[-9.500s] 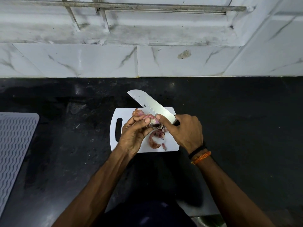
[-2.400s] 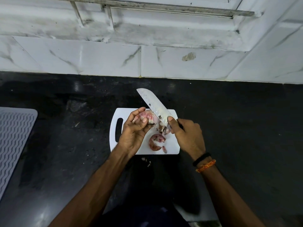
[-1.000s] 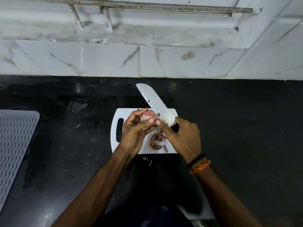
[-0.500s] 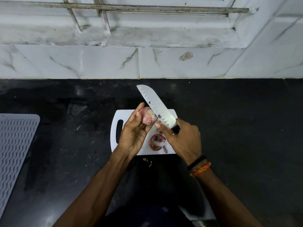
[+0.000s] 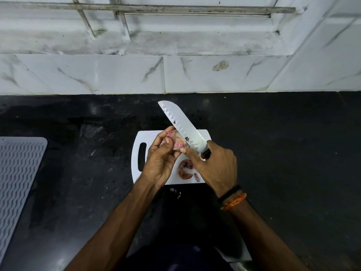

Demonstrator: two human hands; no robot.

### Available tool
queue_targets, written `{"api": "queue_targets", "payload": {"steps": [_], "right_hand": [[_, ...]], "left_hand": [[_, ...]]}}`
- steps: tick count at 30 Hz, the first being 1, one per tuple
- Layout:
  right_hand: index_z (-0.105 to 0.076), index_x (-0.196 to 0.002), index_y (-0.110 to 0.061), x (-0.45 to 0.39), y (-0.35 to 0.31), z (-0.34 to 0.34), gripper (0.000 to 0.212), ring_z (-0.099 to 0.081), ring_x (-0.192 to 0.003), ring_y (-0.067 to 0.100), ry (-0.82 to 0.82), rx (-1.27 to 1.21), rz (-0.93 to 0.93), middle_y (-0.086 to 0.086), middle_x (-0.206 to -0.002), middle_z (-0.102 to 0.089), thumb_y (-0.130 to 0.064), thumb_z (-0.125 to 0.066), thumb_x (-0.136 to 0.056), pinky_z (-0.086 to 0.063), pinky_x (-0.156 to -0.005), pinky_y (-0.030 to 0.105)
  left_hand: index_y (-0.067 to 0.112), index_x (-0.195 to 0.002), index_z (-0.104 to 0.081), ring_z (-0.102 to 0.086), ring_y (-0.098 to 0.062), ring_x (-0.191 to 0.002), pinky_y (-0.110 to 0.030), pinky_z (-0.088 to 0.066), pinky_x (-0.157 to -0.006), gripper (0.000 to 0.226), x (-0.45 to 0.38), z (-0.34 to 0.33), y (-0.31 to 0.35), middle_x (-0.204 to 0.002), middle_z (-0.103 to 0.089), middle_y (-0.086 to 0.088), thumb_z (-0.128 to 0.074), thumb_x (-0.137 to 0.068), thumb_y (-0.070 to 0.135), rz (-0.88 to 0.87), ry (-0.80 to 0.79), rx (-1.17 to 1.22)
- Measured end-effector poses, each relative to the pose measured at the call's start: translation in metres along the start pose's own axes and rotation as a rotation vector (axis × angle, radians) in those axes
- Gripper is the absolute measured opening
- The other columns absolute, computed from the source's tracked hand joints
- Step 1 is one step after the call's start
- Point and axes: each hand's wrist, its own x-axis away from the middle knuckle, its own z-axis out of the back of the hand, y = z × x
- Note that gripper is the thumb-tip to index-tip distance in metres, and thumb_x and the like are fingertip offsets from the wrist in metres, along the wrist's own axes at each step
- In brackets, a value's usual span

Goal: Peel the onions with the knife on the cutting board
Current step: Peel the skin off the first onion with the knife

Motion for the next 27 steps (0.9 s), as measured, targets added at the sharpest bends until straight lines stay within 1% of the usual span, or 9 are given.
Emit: {"api": "queue_targets", "payload": {"steps": [3, 7, 11, 14, 17, 20, 24, 25, 27], "right_hand": [[-0.063, -0.091, -0.02, -0.001, 0.0, 0.001, 0.067, -0.069, -0.077, 0.013, -0.013, 0.017, 0.025, -0.004, -0.093, -0.072, -0.084, -0.052, -0.074, -0.058, -0.062, 0.031], [-0.061, -0.088, -0.021, -0.002, 0.002, 0.002, 0.076, -0.068, -0.073, 0.014, -0.019, 0.053, 0.029, -0.005, -0.086, -0.07, -0.091, -0.039, -0.07, -0.056, -0.058, 0.033], [-0.051, -0.076, -0.028, -0.005, 0.005, 0.005, 0.068, -0.048, -0.051, 0.0, -0.046, 0.06, 0.051, -0.017, -0.064, -0.051, -0.093, -0.032, -0.071, -0.028, -0.047, 0.014], [-0.048, -0.068, -0.031, -0.009, 0.01, 0.005, 0.06, -0.043, -0.044, -0.001, -0.05, 0.054, 0.068, -0.018, -0.051, -0.041, -0.09, -0.04, -0.076, -0.025, -0.046, 0.013], [-0.042, -0.059, -0.032, -0.013, 0.015, 0.005, 0.053, -0.04, -0.04, 0.001, -0.068, 0.056, 0.078, -0.017, -0.046, -0.035, -0.08, -0.051, -0.079, -0.021, -0.043, 0.011], [-0.047, -0.061, -0.03, -0.017, 0.021, 0.002, 0.053, -0.043, -0.042, 0.002, -0.094, 0.076, 0.08, -0.015, -0.047, -0.038, -0.079, -0.052, -0.08, -0.021, -0.044, 0.011], [-0.041, -0.051, -0.029, -0.02, 0.023, 0.003, 0.058, -0.042, -0.037, 0.004, -0.084, 0.061, 0.065, -0.013, -0.041, -0.036, -0.075, -0.058, -0.082, -0.026, -0.038, 0.015], [-0.039, -0.049, -0.029, -0.02, 0.022, 0.004, 0.059, -0.046, -0.038, 0.004, -0.081, 0.041, 0.059, -0.012, -0.04, -0.035, -0.073, -0.06, -0.081, -0.03, -0.038, 0.016], [-0.037, -0.046, -0.028, -0.023, 0.023, 0.005, 0.061, -0.05, -0.044, -0.002, -0.082, 0.016, 0.05, -0.011, -0.039, -0.033, -0.073, -0.06, -0.081, -0.034, -0.04, 0.016]], "left_hand": [[0.005, -0.12, -0.062, -0.065, -0.033, -0.111, -0.033, -0.06, -0.078, 0.08, 0.0, -0.001, -0.001, -0.126, -0.065, -0.016, -0.099, -0.053, 0.03, -0.017, 0.005, -0.039], [0.008, -0.102, -0.066, -0.069, -0.032, -0.101, -0.036, -0.06, -0.076, 0.068, 0.0, 0.001, 0.001, -0.121, -0.065, -0.017, -0.101, -0.047, 0.027, -0.047, 0.024, -0.143], [0.017, -0.09, -0.074, -0.069, -0.03, -0.097, -0.039, -0.061, -0.077, 0.047, 0.002, 0.0, 0.002, -0.132, -0.053, -0.028, -0.099, -0.052, 0.023, -0.042, 0.0, -0.228], [0.022, -0.082, -0.075, -0.065, -0.033, -0.104, -0.043, -0.061, -0.08, 0.051, 0.004, -0.001, 0.001, -0.132, -0.046, -0.029, -0.102, -0.041, 0.035, -0.028, 0.006, -0.245], [0.022, -0.082, -0.074, -0.057, -0.04, -0.116, -0.044, -0.061, -0.082, 0.046, 0.005, 0.0, -0.001, -0.147, -0.038, -0.032, -0.101, -0.046, 0.031, -0.009, 0.031, -0.234], [0.018, -0.087, -0.071, -0.057, -0.039, -0.117, -0.048, -0.058, -0.086, 0.038, 0.004, 0.0, -0.003, -0.148, -0.04, -0.029, -0.093, -0.058, 0.02, 0.016, 0.083, -0.204], [0.009, -0.108, -0.063, -0.057, -0.034, -0.12, -0.049, -0.049, -0.101, 0.058, 0.006, -0.003, -0.002, -0.132, -0.057, -0.018, -0.089, -0.068, 0.043, 0.113, 0.09, -0.216], [0.01, -0.111, -0.067, -0.057, -0.033, -0.121, -0.049, -0.046, -0.106, 0.052, 0.008, -0.005, 0.0, -0.129, -0.061, -0.016, -0.081, -0.076, 0.046, 0.148, 0.093, -0.192], [0.013, -0.11, -0.073, -0.058, -0.031, -0.122, -0.049, -0.041, -0.112, 0.031, 0.009, -0.004, 0.002, -0.125, -0.066, -0.015, -0.07, -0.086, 0.034, 0.197, 0.097, -0.107]]}}
